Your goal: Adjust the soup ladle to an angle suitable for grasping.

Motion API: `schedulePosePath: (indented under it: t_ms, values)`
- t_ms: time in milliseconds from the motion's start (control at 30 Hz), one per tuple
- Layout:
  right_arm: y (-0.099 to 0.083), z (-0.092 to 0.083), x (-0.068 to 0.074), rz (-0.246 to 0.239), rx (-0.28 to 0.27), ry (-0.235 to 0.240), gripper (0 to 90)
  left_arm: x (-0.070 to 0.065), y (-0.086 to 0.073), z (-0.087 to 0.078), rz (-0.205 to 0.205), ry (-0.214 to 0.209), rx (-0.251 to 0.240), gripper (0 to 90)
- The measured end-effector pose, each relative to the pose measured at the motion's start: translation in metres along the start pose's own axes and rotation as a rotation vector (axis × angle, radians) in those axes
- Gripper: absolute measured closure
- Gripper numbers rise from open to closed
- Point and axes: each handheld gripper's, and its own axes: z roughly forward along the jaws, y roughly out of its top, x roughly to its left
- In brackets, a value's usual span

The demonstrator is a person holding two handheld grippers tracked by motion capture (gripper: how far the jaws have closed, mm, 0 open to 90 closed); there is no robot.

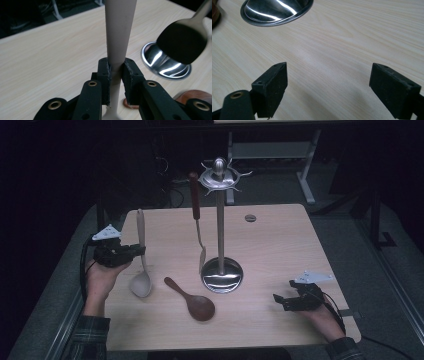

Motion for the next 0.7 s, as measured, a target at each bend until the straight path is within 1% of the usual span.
schedulePosePath:
  t_ms: [100,200,300,333,367,400,433,500,600,667,700]
  values:
    - [0.001,0.001,0.000,-0.007,-0.003,0.001,14.8,-0.007,0.002,-0.005,0.014,-0.006,-0.022,77.1]
    - [0.001,0.000,0.000,-0.001,-0.002,-0.003,14.8,-0.013,0.004,-0.009,0.021,-0.017,-0.041,77.1]
    - [0.001,-0.002,-0.002,0.004,-0.009,-0.011,14.8,-0.017,0.004,-0.014,0.016,-0.039,-0.070,77.1]
    - [0.001,-0.003,-0.002,0.010,-0.009,-0.015,14.8,-0.018,0.005,-0.015,0.020,-0.048,-0.073,77.1]
    - [0.001,-0.004,-0.003,0.008,-0.019,-0.020,14.8,-0.019,0.005,-0.017,0.017,-0.055,-0.085,77.1]
    - [0.001,-0.005,-0.003,0.016,-0.018,-0.019,14.8,-0.021,0.005,-0.018,0.015,-0.062,-0.094,77.1]
    - [0.002,-0.005,-0.003,0.015,-0.024,-0.020,14.8,-0.022,0.006,-0.020,0.020,-0.070,-0.101,77.1]
    - [0.003,-0.007,-0.003,0.021,-0.033,-0.026,14.8,-0.025,0.007,-0.022,0.029,-0.083,-0.110,77.1]
    - [0.008,-0.010,-0.002,0.030,-0.047,-0.022,14.8,-0.031,0.008,-0.023,0.025,-0.110,-0.126,77.1]
    - [0.012,-0.012,-0.001,0.027,-0.057,-0.018,14.8,-0.037,0.009,-0.023,0.034,-0.132,-0.129,77.1]
    - [0.015,-0.014,0.000,0.022,-0.059,-0.016,14.8,-0.039,0.010,-0.023,0.038,-0.136,-0.132,77.1]
